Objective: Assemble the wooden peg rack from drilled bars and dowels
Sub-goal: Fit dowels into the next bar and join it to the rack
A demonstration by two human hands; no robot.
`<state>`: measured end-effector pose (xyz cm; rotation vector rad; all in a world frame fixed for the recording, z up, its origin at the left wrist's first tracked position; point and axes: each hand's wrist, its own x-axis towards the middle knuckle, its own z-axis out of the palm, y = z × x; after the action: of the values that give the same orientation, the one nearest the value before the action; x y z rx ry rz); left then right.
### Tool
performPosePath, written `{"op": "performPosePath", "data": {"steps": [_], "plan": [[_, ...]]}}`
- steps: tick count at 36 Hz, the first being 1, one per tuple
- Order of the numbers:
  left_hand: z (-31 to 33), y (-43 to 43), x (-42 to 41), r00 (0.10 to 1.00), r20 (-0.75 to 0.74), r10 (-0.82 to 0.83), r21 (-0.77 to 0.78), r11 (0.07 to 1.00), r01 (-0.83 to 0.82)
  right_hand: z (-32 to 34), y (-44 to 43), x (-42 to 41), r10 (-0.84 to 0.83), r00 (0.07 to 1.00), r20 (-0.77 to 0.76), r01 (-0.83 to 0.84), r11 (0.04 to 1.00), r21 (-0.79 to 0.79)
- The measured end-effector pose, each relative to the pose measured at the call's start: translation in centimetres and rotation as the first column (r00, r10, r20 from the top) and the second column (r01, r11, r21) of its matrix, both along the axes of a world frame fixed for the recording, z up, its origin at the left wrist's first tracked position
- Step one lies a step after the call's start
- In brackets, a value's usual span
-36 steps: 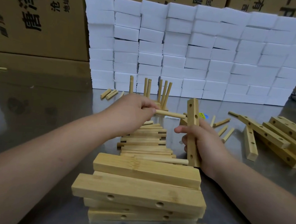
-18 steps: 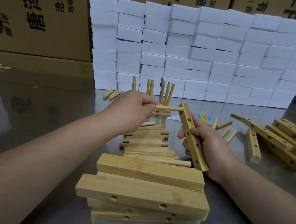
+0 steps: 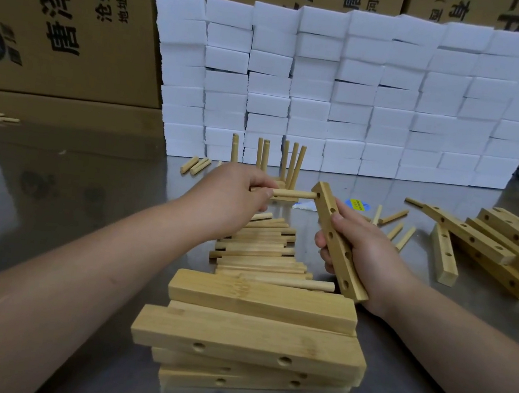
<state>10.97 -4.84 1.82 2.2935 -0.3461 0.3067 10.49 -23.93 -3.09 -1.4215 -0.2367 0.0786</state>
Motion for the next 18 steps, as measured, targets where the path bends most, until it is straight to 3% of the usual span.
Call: {"op": "performPosePath", "data": {"steps": [18], "plan": [[-0.06,-0.33,-0.08,0.998,-0.052,-0.033,-0.044,0.999,0.031,0.05,0.14,-0.22,-0.013,1.0,0.026,0.015,0.998,-0.057]]}}
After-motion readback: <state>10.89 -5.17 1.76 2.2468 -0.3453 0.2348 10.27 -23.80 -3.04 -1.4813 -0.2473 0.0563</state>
